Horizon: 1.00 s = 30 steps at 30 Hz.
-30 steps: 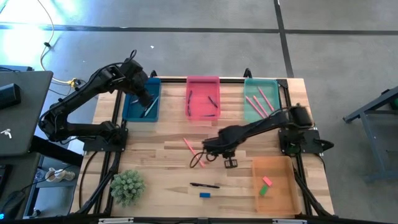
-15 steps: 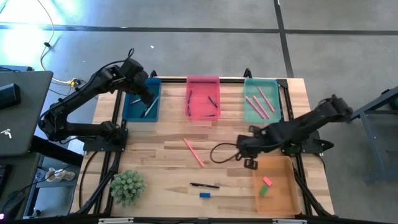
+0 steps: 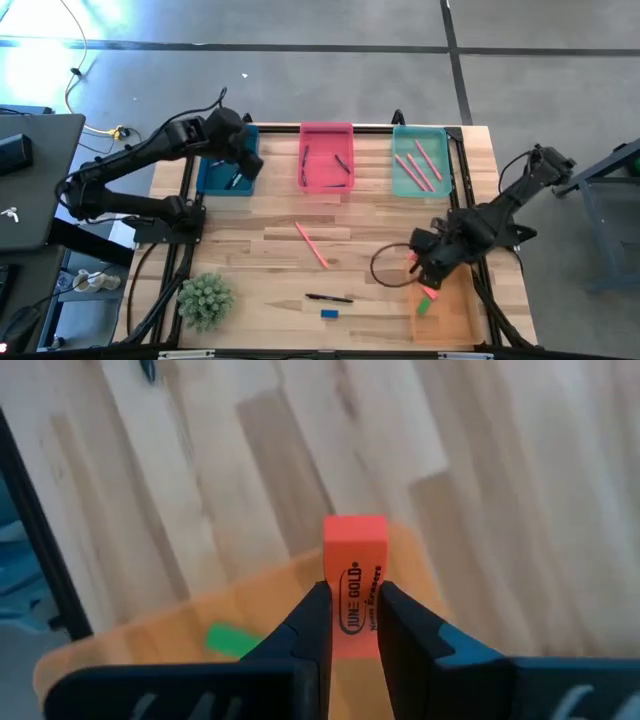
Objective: Sort crayons/erasers/pens/pencils in bins
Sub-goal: Put the orange eraser into the orange bin
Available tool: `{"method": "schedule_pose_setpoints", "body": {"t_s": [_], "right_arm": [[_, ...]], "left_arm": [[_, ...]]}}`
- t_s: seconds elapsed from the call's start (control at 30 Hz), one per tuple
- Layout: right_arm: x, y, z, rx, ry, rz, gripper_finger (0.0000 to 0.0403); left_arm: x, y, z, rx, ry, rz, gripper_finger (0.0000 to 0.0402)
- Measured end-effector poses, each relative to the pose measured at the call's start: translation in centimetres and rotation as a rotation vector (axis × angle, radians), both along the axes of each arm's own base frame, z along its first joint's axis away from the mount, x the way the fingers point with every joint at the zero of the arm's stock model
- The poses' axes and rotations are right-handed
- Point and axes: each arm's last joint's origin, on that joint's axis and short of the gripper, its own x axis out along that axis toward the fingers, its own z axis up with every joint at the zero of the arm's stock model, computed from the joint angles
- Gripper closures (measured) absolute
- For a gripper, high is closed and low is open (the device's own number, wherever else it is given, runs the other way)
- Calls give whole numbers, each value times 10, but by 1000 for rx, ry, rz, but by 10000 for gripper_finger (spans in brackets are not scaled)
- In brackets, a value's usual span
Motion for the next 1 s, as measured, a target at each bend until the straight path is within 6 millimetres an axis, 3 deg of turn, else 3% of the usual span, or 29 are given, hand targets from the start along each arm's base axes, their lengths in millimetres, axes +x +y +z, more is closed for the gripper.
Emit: {"method": "schedule_pose_setpoints", "body": {"t_s": [0.37,0.63,0.77,1.0], "right_arm": [[-36,37,-33,95,-4,-54,357],[-42,48,-60,243,-43,-144,357],[-42,49,-69,288,-49,-195,357],[-42,49,-72,304,-40,-233,354]], "left_arm": [[38,-36,16,72,-225,-190,257],[59,-64,25,116,-362,-328,257],[73,-78,23,114,-390,-399,257],[101,-98,2,70,-331,-496,257]]}}
